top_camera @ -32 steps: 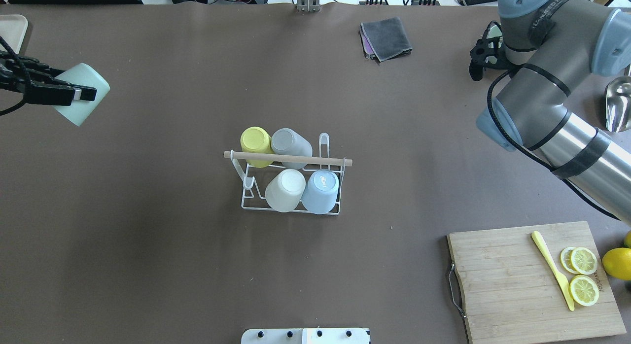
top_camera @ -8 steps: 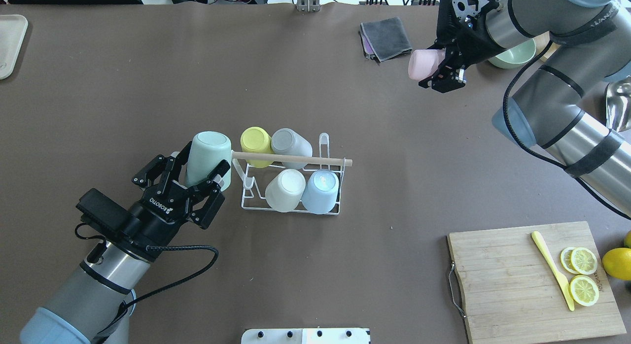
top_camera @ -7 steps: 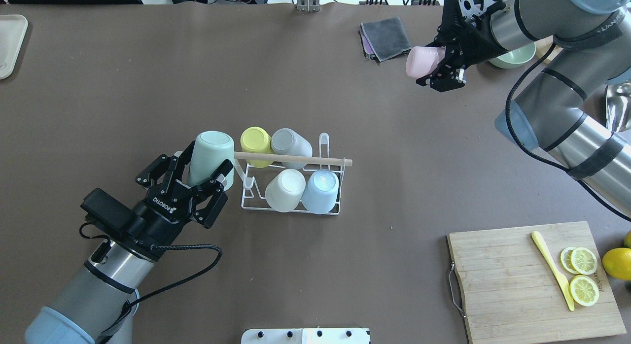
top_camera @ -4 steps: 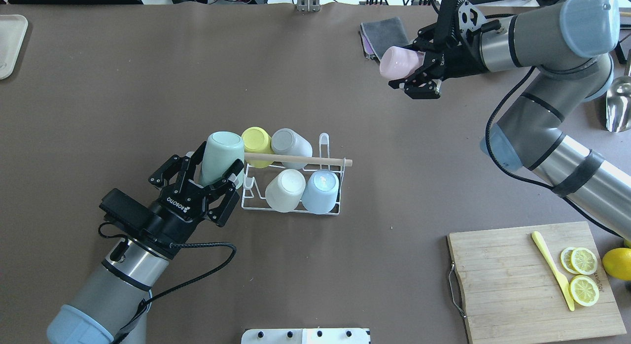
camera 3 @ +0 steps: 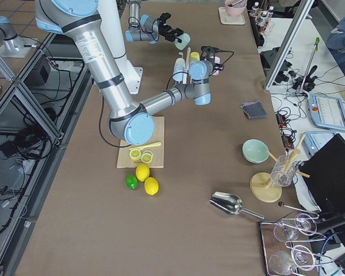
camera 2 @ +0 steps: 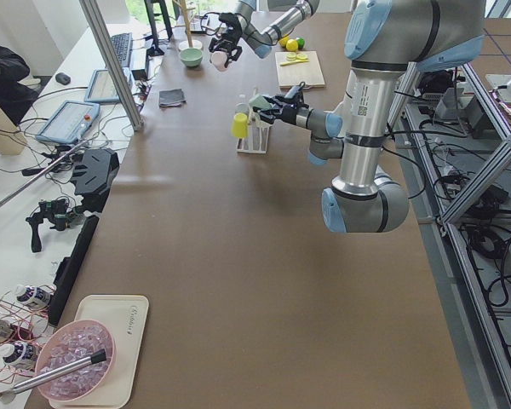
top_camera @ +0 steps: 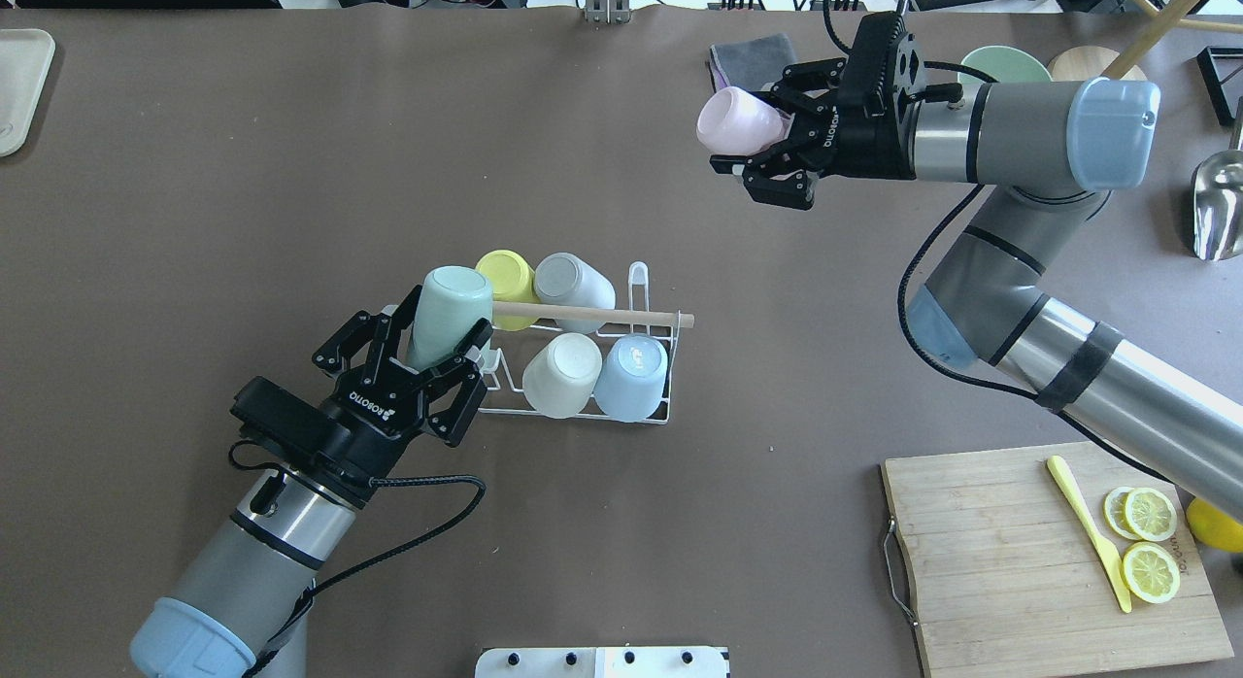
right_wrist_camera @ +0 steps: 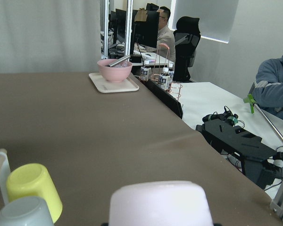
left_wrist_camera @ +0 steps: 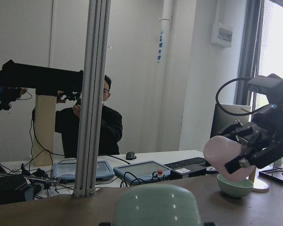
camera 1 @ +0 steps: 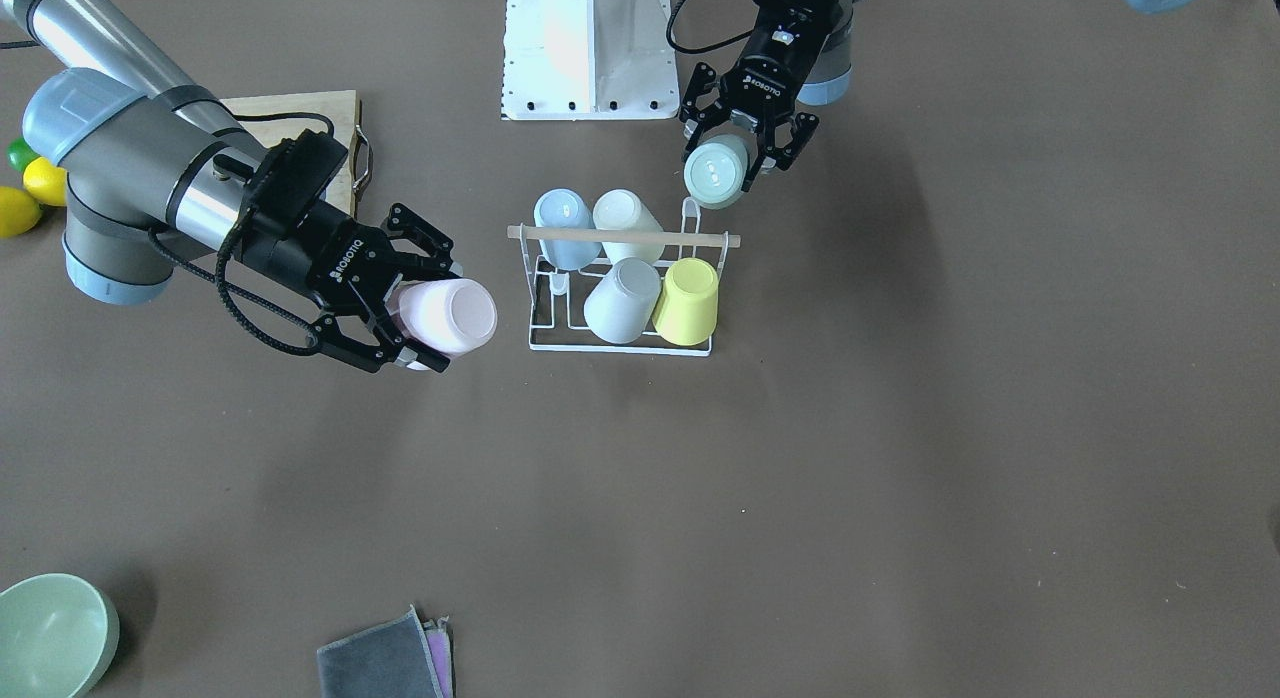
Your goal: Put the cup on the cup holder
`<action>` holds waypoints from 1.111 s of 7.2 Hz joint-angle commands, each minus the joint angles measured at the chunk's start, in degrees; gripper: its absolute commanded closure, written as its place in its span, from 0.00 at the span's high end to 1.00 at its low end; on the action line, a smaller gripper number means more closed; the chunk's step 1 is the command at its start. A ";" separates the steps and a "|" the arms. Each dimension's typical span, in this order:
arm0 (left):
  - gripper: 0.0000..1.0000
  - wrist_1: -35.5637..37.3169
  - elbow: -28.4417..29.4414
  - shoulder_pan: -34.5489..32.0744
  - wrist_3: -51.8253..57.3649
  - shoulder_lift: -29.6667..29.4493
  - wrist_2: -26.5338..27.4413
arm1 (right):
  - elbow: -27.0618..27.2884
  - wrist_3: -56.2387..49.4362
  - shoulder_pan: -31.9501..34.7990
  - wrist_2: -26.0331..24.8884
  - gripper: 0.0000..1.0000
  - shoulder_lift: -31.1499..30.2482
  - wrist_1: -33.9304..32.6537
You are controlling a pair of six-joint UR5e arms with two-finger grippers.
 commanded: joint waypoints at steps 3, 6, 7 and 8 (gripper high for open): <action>0.00 0.03 0.75 0.39 0.82 -0.76 0.15 | -7.15 6.89 -6.22 -7.53 0.00 3.29 19.36; 0.00 0.03 0.75 0.04 1.52 -2.17 0.06 | -9.62 6.89 -9.13 -8.40 0.00 4.16 26.07; 0.00 0.03 0.84 0.04 1.52 -2.17 0.15 | -13.29 6.89 -9.57 -8.32 0.00 5.82 28.26; 0.00 0.03 1.01 0.04 1.44 -2.09 0.15 | -14.98 6.89 -10.01 -8.24 0.00 6.27 28.63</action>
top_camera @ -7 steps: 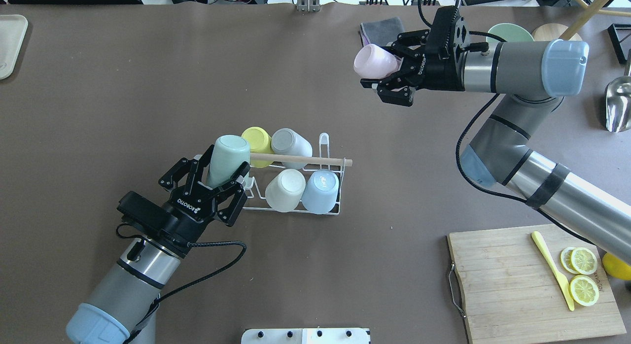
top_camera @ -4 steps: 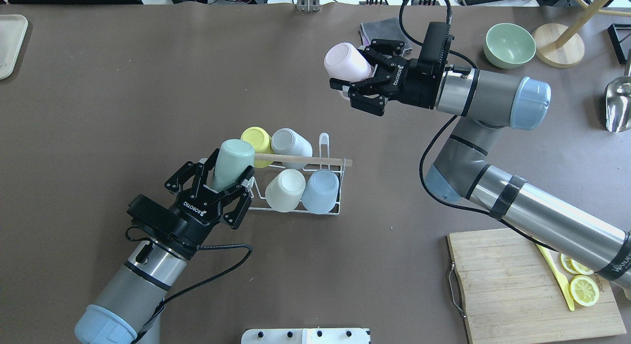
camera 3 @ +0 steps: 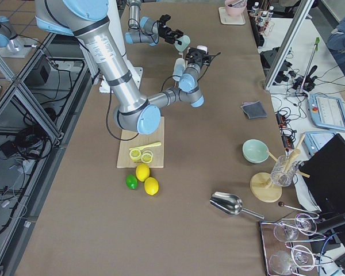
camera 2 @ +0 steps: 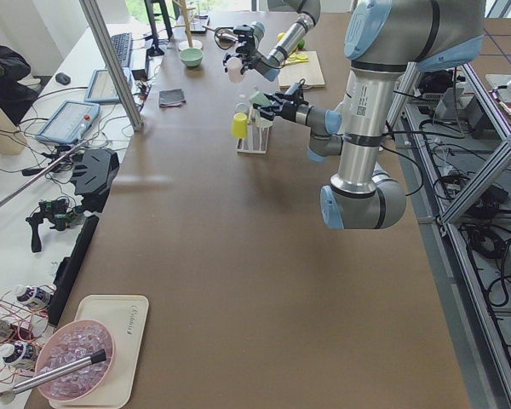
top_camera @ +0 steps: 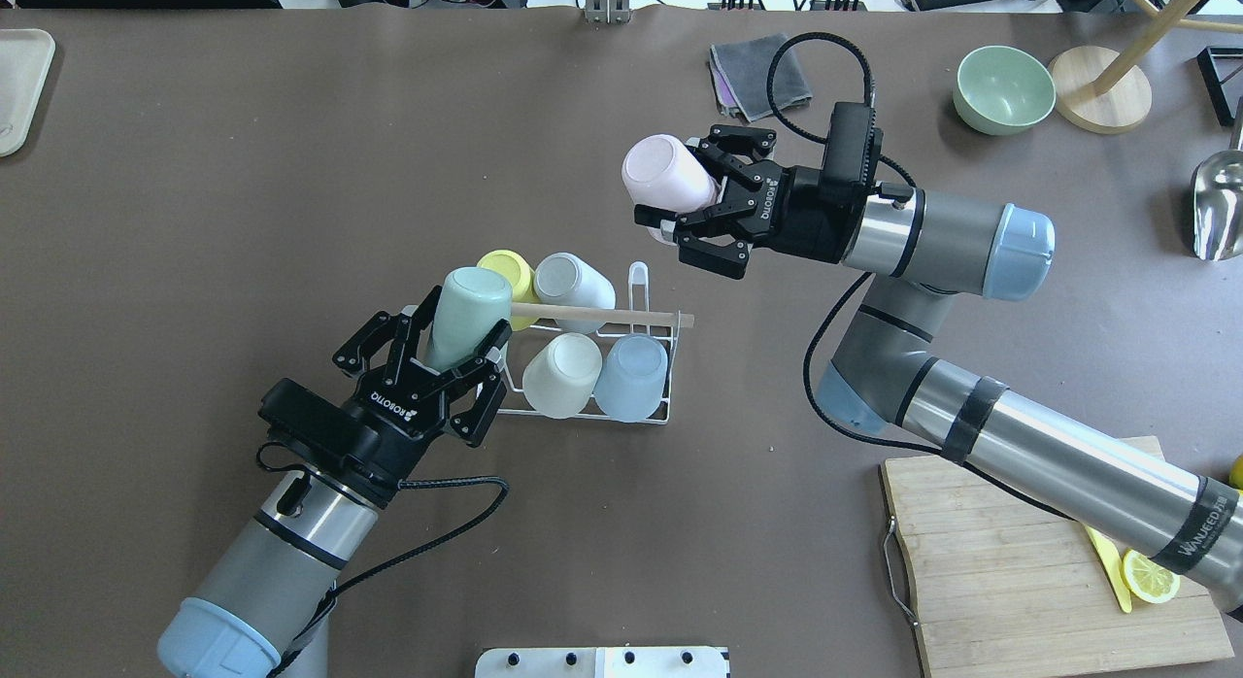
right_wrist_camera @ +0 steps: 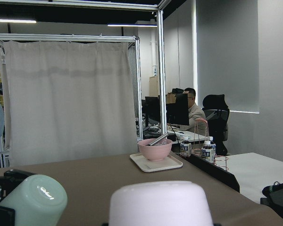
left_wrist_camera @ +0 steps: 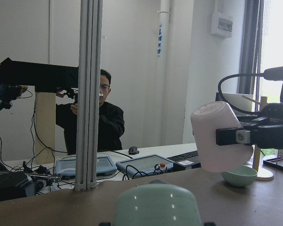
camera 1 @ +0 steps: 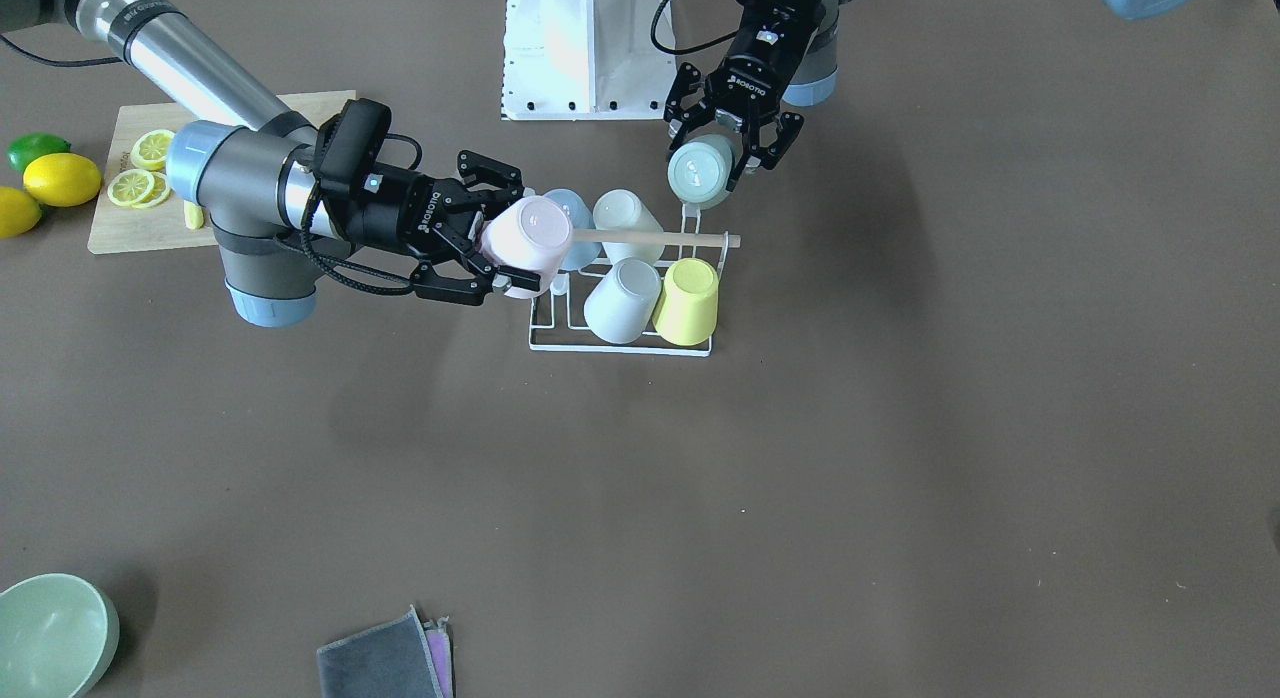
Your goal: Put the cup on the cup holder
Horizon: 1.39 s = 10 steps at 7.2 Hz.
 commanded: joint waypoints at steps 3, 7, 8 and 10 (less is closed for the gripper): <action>0.00 0.00 1.15 -0.21 -0.14 -0.08 0.02 | -8.03 -0.43 -2.80 0.44 0.00 4.86 1.04; 0.00 -0.09 3.00 -0.21 -0.14 -1.66 0.02 | -8.56 -1.84 -4.66 1.05 0.00 3.46 1.30; 0.00 -0.18 3.09 -0.21 -0.14 -2.10 0.11 | -8.57 -1.84 -4.57 1.58 0.00 3.46 1.30; 0.00 -0.18 3.27 -0.21 -0.14 -2.02 0.55 | -9.01 -1.84 -4.13 1.67 0.00 3.46 1.39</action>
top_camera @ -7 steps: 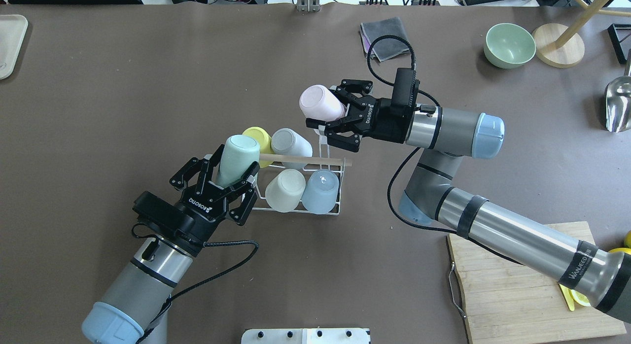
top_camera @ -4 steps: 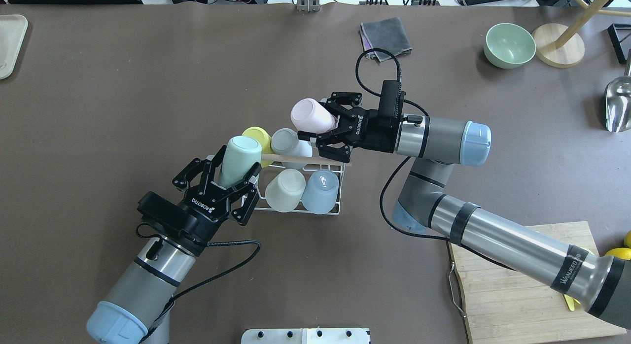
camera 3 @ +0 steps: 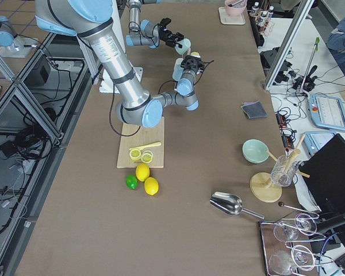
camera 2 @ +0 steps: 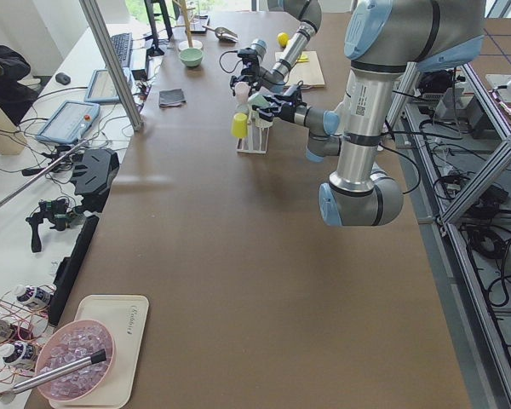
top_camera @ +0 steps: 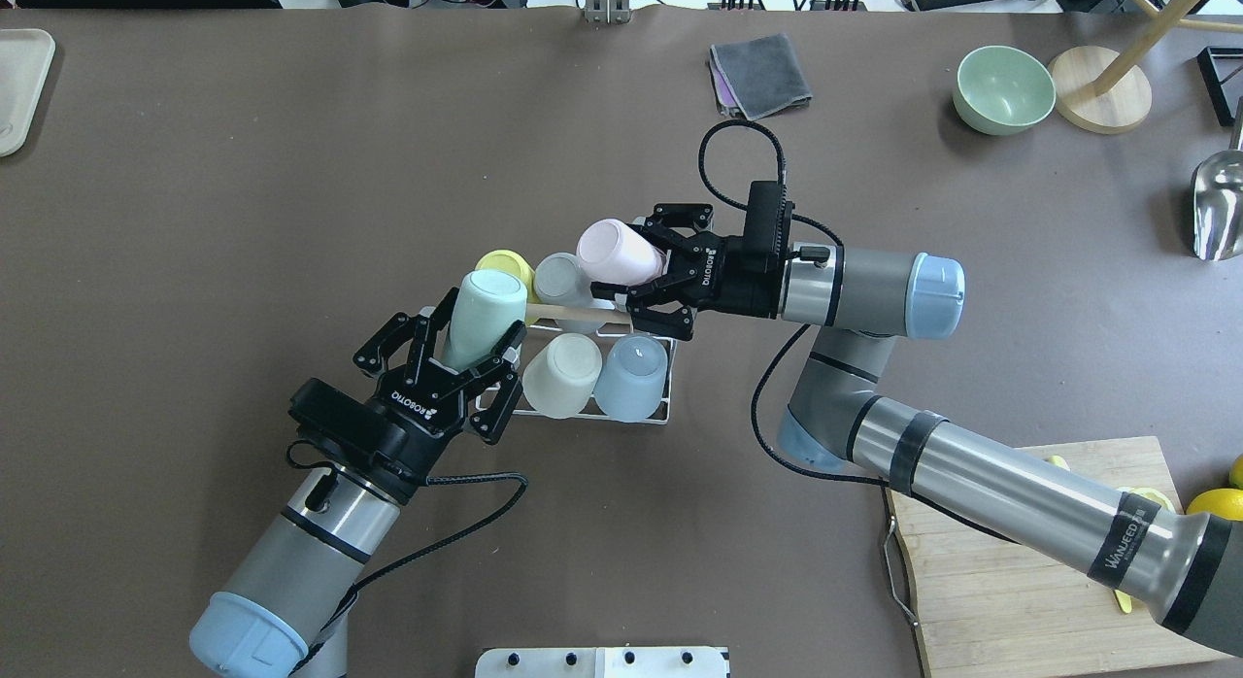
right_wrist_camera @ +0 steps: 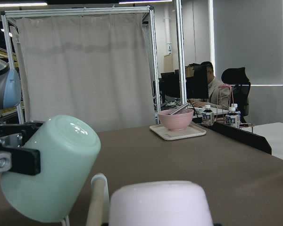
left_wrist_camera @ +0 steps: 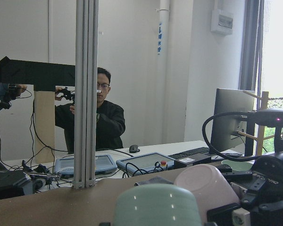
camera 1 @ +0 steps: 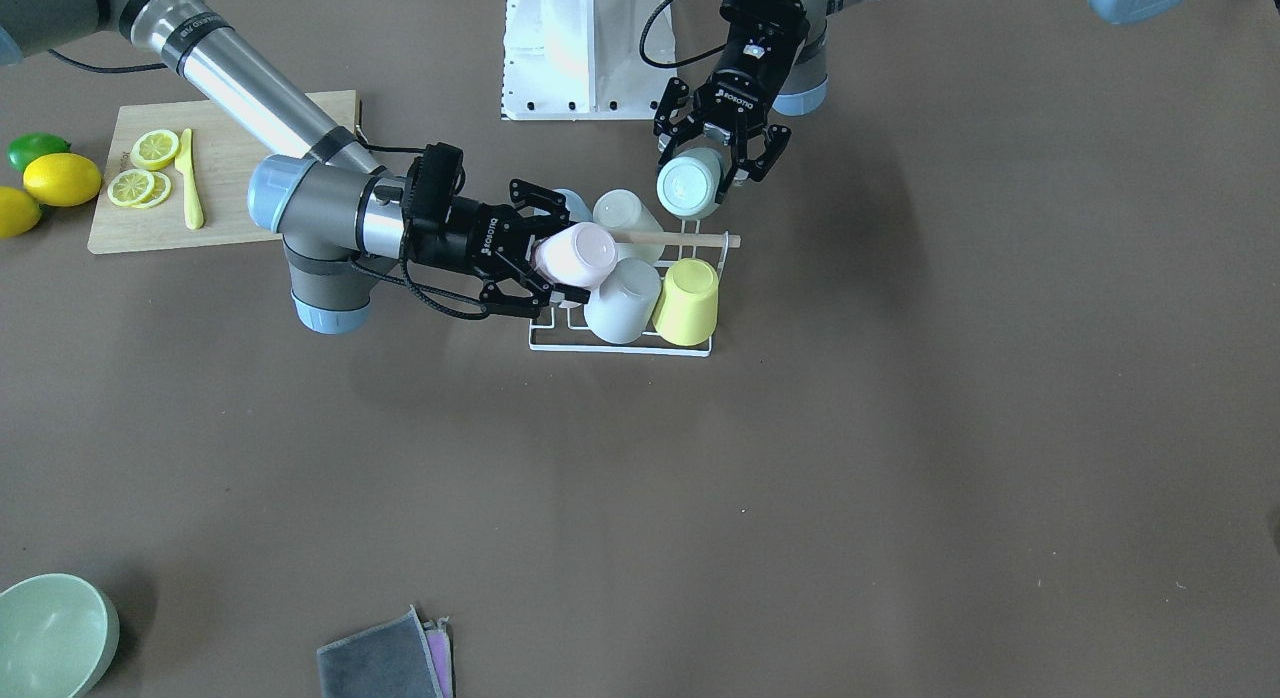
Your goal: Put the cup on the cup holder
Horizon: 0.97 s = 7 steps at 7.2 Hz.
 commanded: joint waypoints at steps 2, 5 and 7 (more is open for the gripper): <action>0.00 -0.10 1.20 0.00 -0.09 0.05 0.68 | -0.15 0.03 0.34 0.10 0.00 -0.10 0.12; 0.00 -0.10 1.91 0.09 -0.09 0.05 0.68 | -0.06 0.11 -0.01 0.36 0.05 -0.27 0.03; 0.00 -0.28 2.26 0.18 -0.09 0.05 0.68 | 0.55 1.51 -0.45 0.88 0.71 -0.71 -0.06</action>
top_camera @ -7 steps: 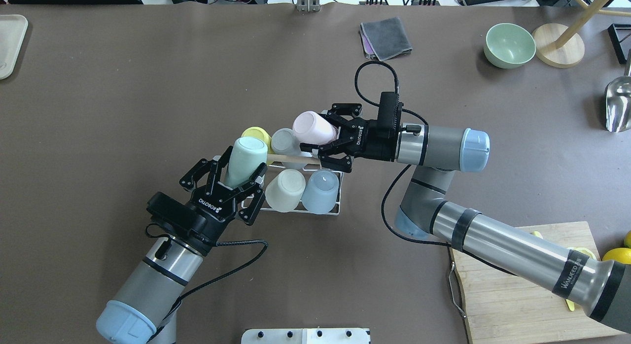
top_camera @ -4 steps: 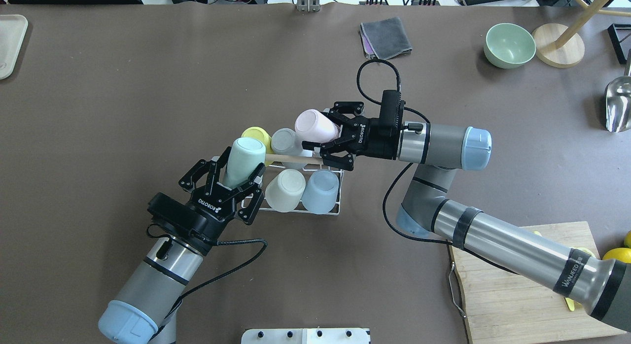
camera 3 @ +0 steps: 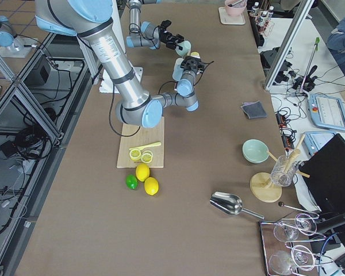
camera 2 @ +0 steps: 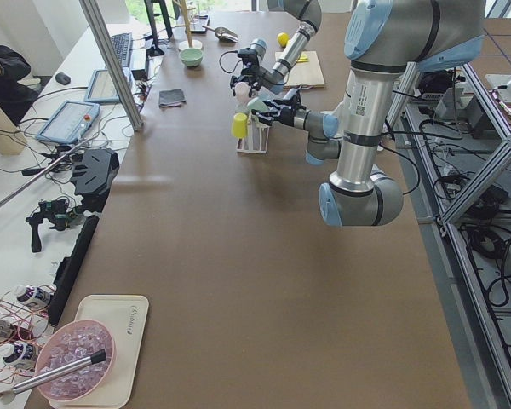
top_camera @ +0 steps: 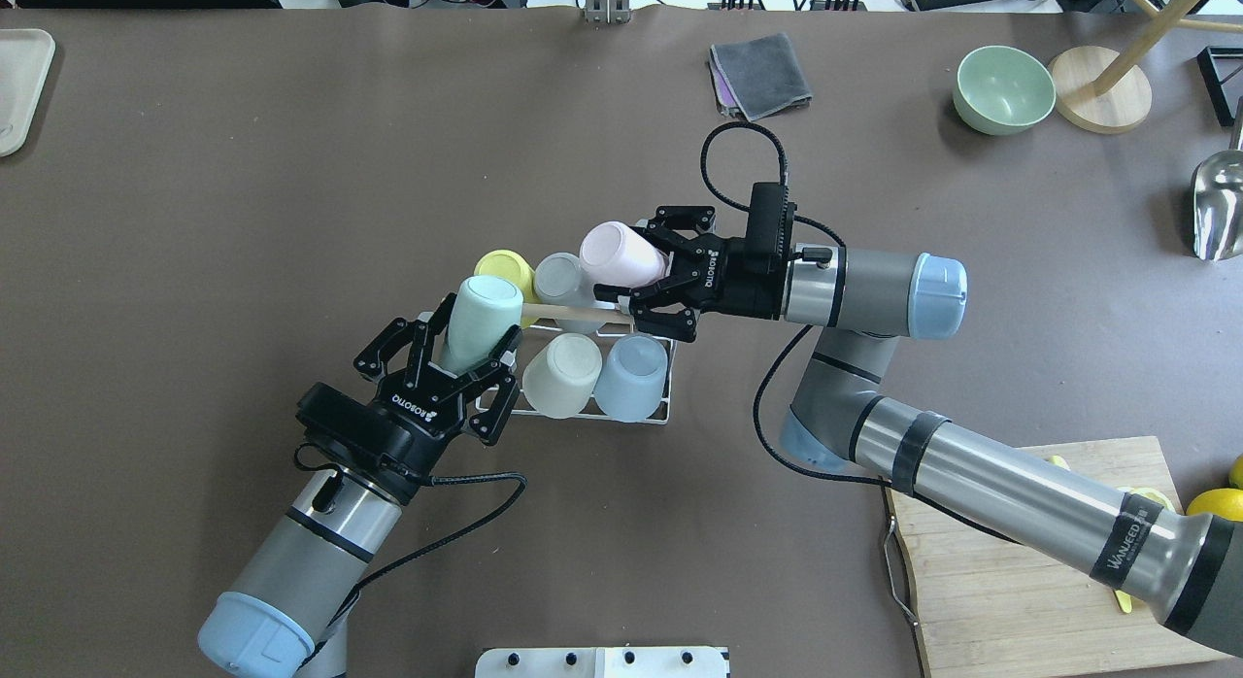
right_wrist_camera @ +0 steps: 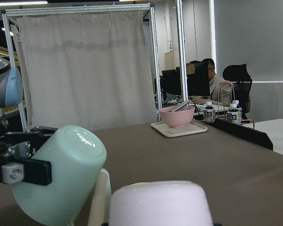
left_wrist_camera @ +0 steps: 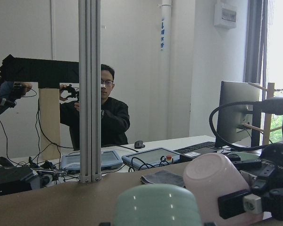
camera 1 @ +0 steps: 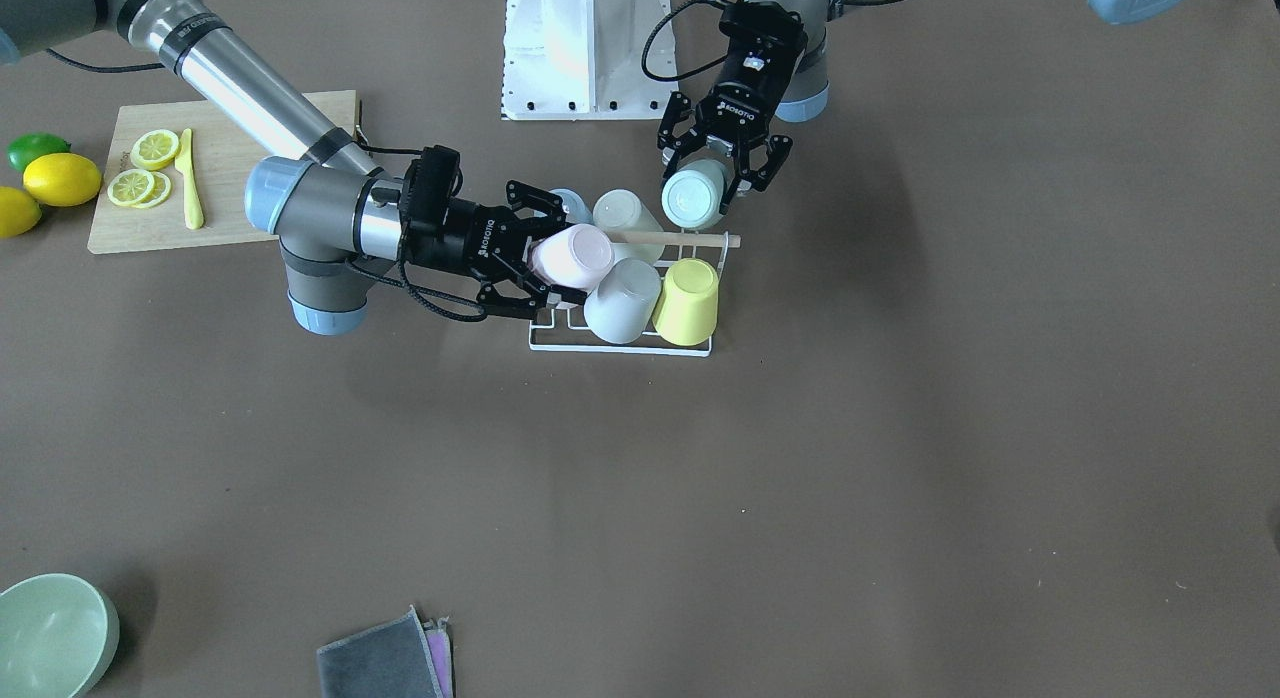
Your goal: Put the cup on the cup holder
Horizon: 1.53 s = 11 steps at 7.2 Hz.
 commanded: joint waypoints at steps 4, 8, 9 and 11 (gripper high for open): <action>0.29 -0.19 0.61 0.07 -0.09 0.01 0.00 | 0.71 3.11 -0.20 1.26 1.00 -0.87 -0.16; 0.97 -0.28 0.43 -0.10 -0.09 0.01 0.00 | 0.80 3.38 4.27 4.77 1.00 -0.17 -0.60; 0.97 -0.28 -0.18 -0.71 0.17 0.01 -0.09 | 0.89 6.86 6.55 7.56 1.00 0.09 -0.86; 0.97 2.34 -6.57 -5.96 0.17 0.28 -4.71 | 2.12 12.60 12.61 16.17 1.00 0.62 -7.86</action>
